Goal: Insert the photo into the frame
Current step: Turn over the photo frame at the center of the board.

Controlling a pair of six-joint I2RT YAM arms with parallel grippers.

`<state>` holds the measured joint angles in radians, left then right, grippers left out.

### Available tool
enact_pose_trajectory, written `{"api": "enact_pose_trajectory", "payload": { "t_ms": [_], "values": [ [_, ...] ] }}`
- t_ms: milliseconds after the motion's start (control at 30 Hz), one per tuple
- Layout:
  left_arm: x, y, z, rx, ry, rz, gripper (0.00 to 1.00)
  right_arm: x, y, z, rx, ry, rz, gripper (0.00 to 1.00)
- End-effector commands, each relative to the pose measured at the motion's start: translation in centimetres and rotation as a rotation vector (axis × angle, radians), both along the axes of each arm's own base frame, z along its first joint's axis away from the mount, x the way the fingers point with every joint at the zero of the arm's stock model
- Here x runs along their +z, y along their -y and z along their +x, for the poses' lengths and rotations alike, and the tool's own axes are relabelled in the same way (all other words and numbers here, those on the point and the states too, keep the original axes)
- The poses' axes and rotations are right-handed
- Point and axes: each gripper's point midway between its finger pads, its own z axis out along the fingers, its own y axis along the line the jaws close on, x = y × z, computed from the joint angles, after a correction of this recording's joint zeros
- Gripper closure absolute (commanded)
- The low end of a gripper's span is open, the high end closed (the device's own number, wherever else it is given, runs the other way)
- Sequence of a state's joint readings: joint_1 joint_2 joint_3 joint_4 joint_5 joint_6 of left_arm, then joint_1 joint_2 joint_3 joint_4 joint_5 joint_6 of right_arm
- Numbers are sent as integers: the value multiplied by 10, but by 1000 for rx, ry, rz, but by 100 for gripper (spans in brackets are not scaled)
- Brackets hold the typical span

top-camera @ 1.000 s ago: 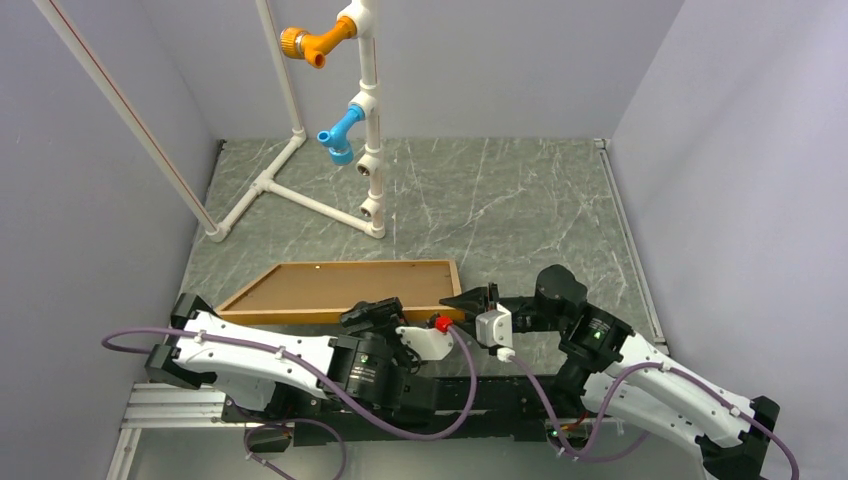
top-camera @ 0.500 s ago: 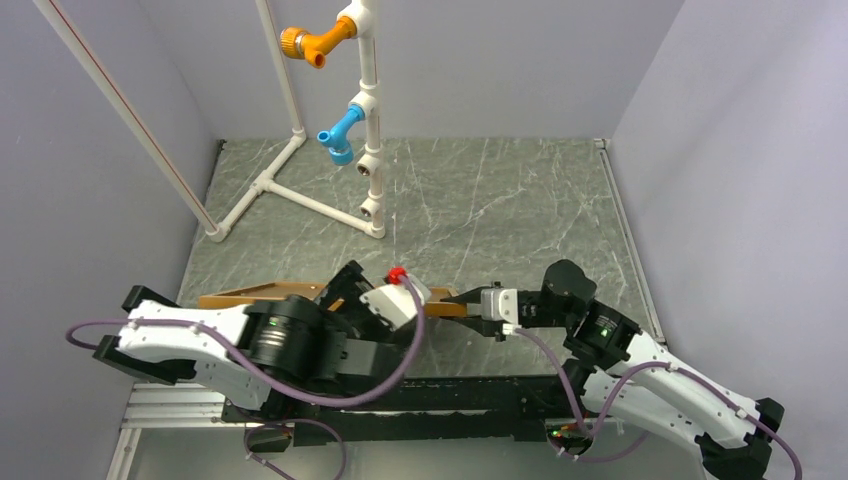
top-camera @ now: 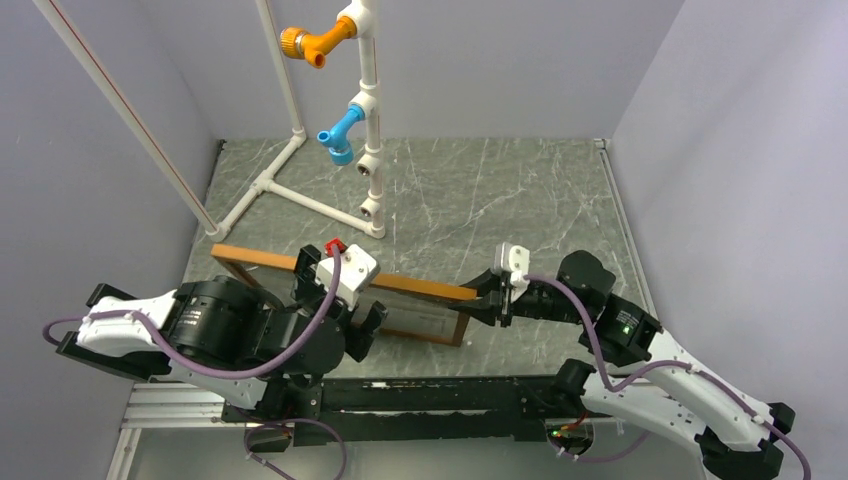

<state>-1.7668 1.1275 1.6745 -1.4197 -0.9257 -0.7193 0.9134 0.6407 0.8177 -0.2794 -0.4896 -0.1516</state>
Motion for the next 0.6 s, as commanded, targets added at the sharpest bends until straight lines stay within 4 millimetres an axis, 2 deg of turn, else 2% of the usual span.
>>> {"api": "enact_pose_trajectory", "payload": {
  "t_ms": [0, 133, 267, 367, 567],
  "values": [
    [4, 15, -6, -19, -22, -54, 1, 3, 14, 15, -196, -199, -22, 100],
    [0, 19, -5, 6, -9, 13, 1, -6, 17, 13, -205, -261, -87, 100],
    [-4, 27, -5, 21, 12, 78, 1, -17, 14, 1, -130, -315, -136, 100],
    [-7, 30, -4, 40, 20, 106, 1, -23, 13, 0, -92, -371, -157, 100],
    [-8, 30, 1, 75, -8, 65, 1, -35, 17, 19, -47, -536, -156, 100]
  ]
}}
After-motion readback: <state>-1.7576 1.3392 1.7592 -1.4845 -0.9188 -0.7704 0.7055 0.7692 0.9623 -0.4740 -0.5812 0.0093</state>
